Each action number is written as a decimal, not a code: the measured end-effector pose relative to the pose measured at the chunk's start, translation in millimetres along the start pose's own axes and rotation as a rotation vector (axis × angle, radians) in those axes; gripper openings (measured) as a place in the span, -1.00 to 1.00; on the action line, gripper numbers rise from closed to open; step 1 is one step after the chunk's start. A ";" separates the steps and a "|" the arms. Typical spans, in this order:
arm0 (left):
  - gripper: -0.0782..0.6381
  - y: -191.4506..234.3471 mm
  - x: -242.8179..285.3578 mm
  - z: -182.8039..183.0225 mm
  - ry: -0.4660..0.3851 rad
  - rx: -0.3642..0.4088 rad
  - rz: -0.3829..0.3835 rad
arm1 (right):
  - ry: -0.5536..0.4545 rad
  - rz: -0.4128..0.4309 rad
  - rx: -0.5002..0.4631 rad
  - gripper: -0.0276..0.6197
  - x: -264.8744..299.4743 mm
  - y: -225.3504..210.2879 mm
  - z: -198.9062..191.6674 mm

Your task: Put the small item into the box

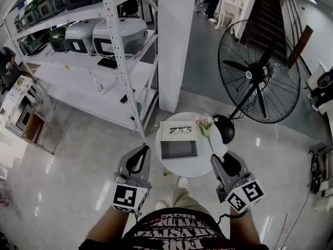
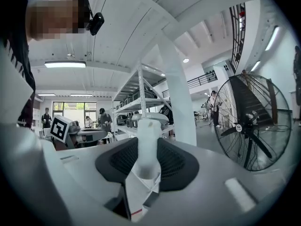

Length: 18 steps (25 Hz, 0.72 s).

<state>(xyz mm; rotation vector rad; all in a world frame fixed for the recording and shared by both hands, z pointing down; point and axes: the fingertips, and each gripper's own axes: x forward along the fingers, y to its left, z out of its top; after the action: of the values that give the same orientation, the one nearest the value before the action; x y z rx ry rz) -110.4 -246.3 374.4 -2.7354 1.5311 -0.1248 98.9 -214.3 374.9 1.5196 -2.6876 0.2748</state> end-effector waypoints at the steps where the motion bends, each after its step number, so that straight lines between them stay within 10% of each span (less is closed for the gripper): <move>1: -0.78 0.4 3.6 1.6 0.003 0.002 0.006 | 0.005 0.003 -0.005 -0.44 3.6 -4.1 0.1; 18: -0.78 -1.0 84.7 -11.4 0.033 -0.022 0.033 | 0.081 0.028 -0.078 -0.44 62.0 -73.9 -3.7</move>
<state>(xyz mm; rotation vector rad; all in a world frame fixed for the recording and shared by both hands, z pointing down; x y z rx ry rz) -66.3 -317.4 391.4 -2.7365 1.5941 -0.1543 129.6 -303.4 396.0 1.4189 -2.6268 0.2247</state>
